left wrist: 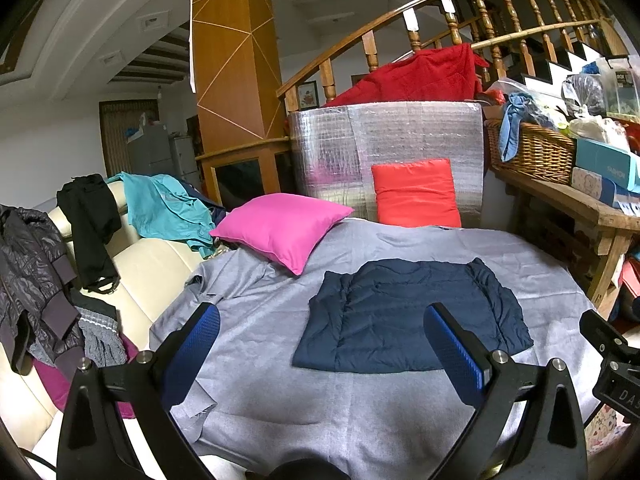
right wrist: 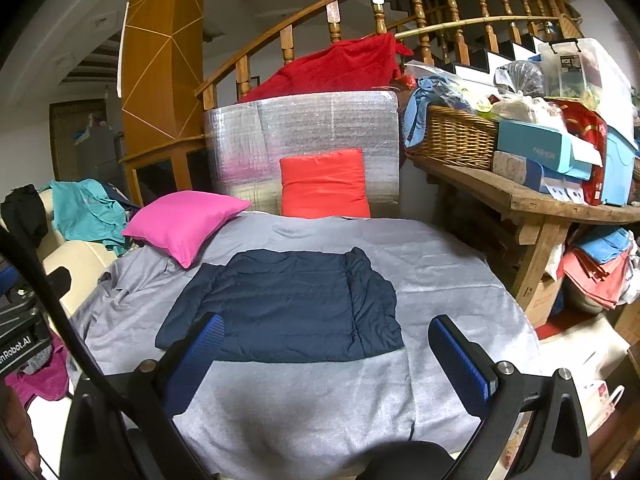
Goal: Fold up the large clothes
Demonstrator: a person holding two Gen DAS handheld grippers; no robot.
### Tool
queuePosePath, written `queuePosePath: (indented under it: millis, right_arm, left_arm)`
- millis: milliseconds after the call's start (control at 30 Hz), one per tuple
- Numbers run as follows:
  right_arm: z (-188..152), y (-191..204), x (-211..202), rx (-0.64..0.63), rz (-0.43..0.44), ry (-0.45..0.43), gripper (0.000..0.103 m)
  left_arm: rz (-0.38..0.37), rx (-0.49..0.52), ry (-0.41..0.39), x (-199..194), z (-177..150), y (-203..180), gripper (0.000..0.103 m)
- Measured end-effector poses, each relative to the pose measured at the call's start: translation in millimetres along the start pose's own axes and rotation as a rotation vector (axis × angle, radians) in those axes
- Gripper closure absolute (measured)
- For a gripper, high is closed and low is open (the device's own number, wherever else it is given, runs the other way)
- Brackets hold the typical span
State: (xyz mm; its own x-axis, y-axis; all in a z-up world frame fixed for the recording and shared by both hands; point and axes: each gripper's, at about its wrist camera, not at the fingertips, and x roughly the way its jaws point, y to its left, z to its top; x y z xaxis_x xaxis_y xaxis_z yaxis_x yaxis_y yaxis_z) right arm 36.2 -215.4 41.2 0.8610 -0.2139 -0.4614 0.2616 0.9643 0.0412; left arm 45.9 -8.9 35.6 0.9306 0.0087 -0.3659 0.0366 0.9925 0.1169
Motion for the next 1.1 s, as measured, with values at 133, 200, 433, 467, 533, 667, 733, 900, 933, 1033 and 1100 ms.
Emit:
queuePosePath:
  millis: [133, 200, 433, 467, 533, 667, 733, 900, 933, 1033, 1100]
  right_arm:
    - [0, 0, 1, -0.003, -0.002, 0.001, 0.0]
    - [0, 1, 0, -0.003, -0.004, 0.001, 0.0]
    - [1, 3, -1, -0.01, -0.005, 0.005, 0.0]
    - [1, 4, -2, -0.01, -0.005, 0.003, 0.0]
    - [2, 4, -3, -0.01, -0.007, 0.001, 0.0]
    - [4, 5, -4, -0.013, -0.007, 0.002, 0.0]
    - [6, 7, -4, -0.017, -0.01, 0.001, 0.0]
    - [10, 11, -6, -0.023, -0.015, -0.001, 0.0]
    - [10, 13, -7, -0.025, -0.016, -0.002, 0.0]
    - [12, 17, -10, -0.031, -0.019, -0.008, 0.0]
    - [14, 21, -13, -0.039, -0.022, -0.012, 0.0]
  left_arm:
    - [0.0, 0.0, -0.001, 0, 0, 0, 0.002]
    - [0.003, -0.002, -0.002, -1, 0, -1, 0.002]
    - [-0.004, -0.006, -0.01, -3, 0, 0, 0.002]
    - [-0.005, -0.006, -0.013, -4, 0, 1, 0.002]
    - [-0.004, -0.007, -0.019, -6, 0, 2, 0.002]
    - [-0.004, -0.013, -0.031, -10, 0, 4, 0.002]
    - [-0.006, -0.019, -0.037, -13, -1, 6, 0.002]
    - [-0.01, -0.027, -0.045, -15, -1, 10, 0.002]
    - [-0.009, -0.03, -0.046, -16, -1, 11, 0.002]
    - [-0.013, -0.036, -0.051, -17, -1, 14, 0.002]
    - [-0.015, -0.042, -0.055, -20, -1, 17, 0.002]
